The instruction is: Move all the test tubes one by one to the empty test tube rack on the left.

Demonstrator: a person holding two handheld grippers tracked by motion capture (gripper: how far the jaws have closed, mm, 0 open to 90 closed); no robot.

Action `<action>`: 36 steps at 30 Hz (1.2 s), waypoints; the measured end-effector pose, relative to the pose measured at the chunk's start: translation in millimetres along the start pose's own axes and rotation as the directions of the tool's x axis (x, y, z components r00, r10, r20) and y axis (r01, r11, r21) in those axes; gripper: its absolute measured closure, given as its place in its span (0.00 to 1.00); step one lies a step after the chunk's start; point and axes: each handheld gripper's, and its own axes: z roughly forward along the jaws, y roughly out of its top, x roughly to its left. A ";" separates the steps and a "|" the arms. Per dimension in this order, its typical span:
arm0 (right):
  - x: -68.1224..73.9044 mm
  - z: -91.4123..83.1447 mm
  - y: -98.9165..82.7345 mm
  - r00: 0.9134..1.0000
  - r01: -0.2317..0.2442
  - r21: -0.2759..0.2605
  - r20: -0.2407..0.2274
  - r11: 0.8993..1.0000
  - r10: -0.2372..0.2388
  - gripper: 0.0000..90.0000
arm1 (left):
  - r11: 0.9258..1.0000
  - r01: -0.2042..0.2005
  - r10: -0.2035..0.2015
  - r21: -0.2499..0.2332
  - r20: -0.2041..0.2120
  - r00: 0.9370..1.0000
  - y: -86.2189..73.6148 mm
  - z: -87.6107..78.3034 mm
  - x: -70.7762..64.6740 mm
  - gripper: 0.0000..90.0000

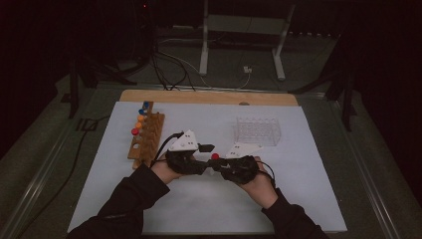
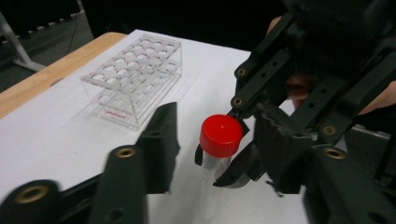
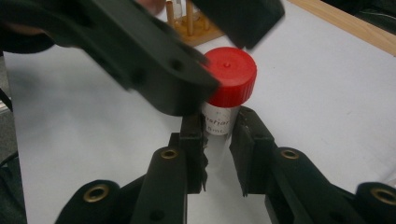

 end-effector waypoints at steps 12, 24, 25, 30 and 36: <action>-3.5 -2.3 -1.7 1.000 -0.020 -0.015 0.007 1.000 0.020 0.83 | 1.000 0.019 -0.019 -0.004 0.044 0.999 2.4 3.1 5.9 0.80; -8.4 -12.9 -2.8 0.997 -0.054 -0.091 0.048 0.994 0.059 0.21 | 0.998 0.028 -0.030 -0.052 -0.044 0.999 10.7 -34.8 15.8 0.80; -8.5 -14.3 -2.8 0.996 -0.059 -0.102 0.053 0.993 0.065 0.16 | 0.998 0.025 -0.029 -0.055 -0.066 0.997 11.1 -39.5 16.7 0.80; -10.1 -17.9 -3.1 0.995 -0.077 -0.135 0.055 0.988 0.085 0.03 | 0.998 0.025 -0.031 -0.053 -0.113 0.993 12.3 -62.4 22.1 0.80; -10.5 -21.2 -3.3 0.997 -0.065 -0.149 0.032 0.987 0.071 0.00 | 0.998 0.028 -0.037 -0.057 -0.169 0.985 14.7 -89.9 28.5 0.80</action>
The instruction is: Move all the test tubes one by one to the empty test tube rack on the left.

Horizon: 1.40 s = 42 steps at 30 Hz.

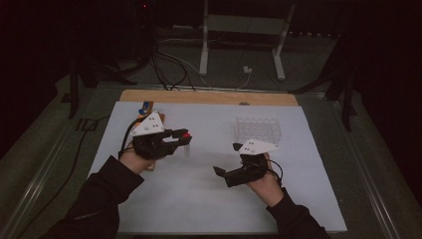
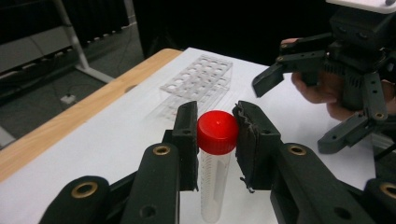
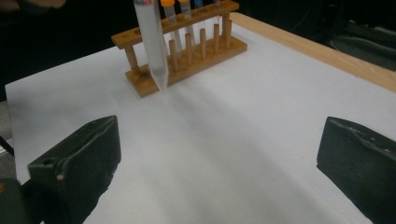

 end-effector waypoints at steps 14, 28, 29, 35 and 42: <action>-1.5 -4.3 1.3 1.000 -0.010 -0.029 -0.016 1.000 0.009 0.00 | 0.999 0.035 -0.034 0.011 -0.126 0.991 -10.5 -55.4 23.4 0.80; -0.9 -3.6 1.2 1.000 -0.003 -0.025 -0.024 1.000 0.003 0.00 | 0.992 0.123 -0.127 -0.032 -0.276 0.953 -39.8 -96.0 60.5 0.80; -0.8 -3.7 1.3 1.000 -0.001 -0.025 -0.023 1.000 0.001 0.00 | 0.991 0.128 -0.133 -0.035 -0.286 0.949 -42.2 -95.6 62.6 0.80; -1.2 -4.4 1.1 1.000 -0.001 -0.032 -0.021 0.999 0.000 0.00 | 0.987 0.154 -0.162 -0.050 -0.323 0.932 -59.5 -88.9 74.0 0.80; -2.2 -5.4 1.0 1.000 -0.002 -0.036 -0.025 0.999 0.001 0.00 | 0.981 0.191 -0.193 -0.039 -0.323 0.926 -81.6 -78.0 78.8 0.80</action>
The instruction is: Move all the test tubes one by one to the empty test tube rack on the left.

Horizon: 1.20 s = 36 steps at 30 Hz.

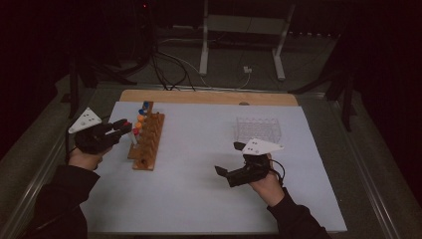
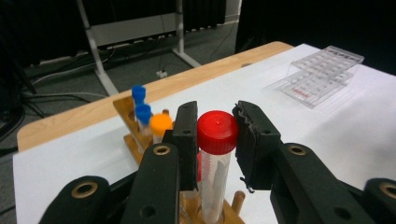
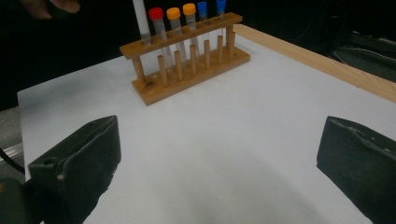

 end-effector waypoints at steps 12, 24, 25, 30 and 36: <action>-0.7 -1.0 0.5 1.000 -0.002 -0.004 0.005 1.000 0.002 0.00 | 0.999 -0.002 0.003 0.052 -0.019 1.000 -26.2 12.5 -3.7 0.80; -2.0 -2.8 0.9 1.000 -0.001 -0.008 0.007 1.000 0.001 0.00 | 0.996 0.008 -0.007 0.086 -0.014 1.000 -32.6 15.5 -5.6 0.77; -1.9 -3.0 1.1 1.000 -0.003 -0.009 0.005 1.000 0.003 0.00 | 0.996 0.006 -0.005 0.088 -0.019 1.000 -31.5 14.4 -6.4 0.66; -2.0 -4.2 1.1 1.000 -0.002 -0.012 0.007 1.000 0.002 0.00 | 0.997 0.016 -0.017 0.077 0.009 1.000 -24.5 5.7 -16.0 0.24; -2.4 -5.2 -1.7 1.000 -0.006 -0.006 0.011 1.000 0.006 0.00 | 0.999 0.022 -0.024 0.039 0.069 0.997 -18.0 -1.8 -36.4 0.09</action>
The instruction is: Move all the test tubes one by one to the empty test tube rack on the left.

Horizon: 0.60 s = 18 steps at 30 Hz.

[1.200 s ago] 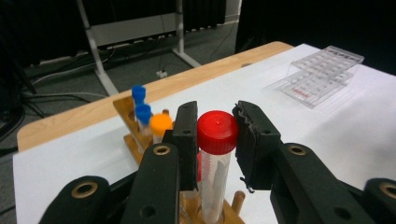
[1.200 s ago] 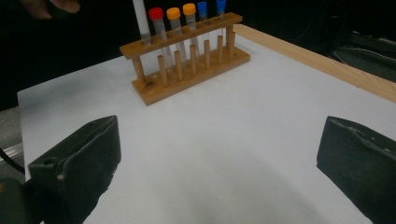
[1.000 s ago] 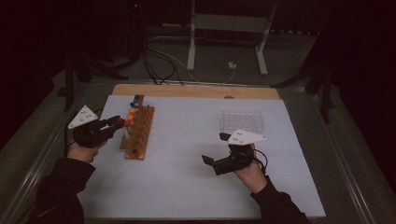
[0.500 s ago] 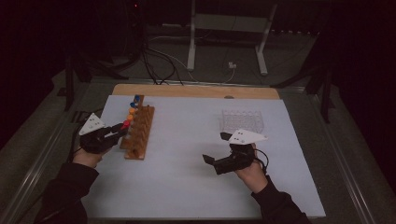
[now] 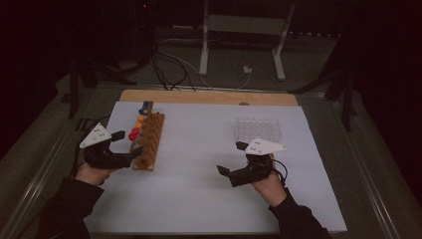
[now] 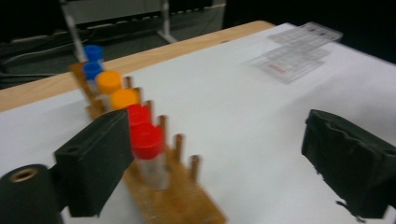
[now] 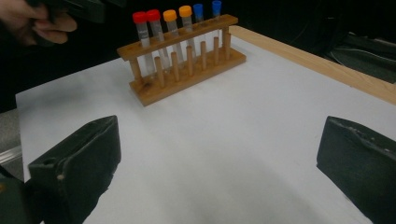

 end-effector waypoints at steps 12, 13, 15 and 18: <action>-0.5 -1.9 -2.7 1.000 0.000 0.001 0.005 1.000 0.000 0.00 | 0.999 -0.003 0.009 -0.049 0.127 0.992 -1.5 -3.6 -31.8 0.01; -0.5 -2.1 -2.7 1.000 -0.001 -0.001 0.005 1.000 0.001 0.00 | 0.999 0.001 0.005 -0.047 0.131 0.991 -3.0 -3.0 -34.2 0.01; -0.9 -2.6 -2.7 1.000 -0.004 -0.005 0.003 1.000 0.004 0.00 | 0.999 0.002 0.005 -0.050 0.142 0.990 -6.6 -1.5 -39.6 0.01; -1.3 -3.0 -2.9 1.000 -0.007 -0.005 0.003 1.000 0.007 0.00 | 0.999 -0.012 0.018 -0.037 0.171 0.985 -13.7 4.0 -50.0 0.01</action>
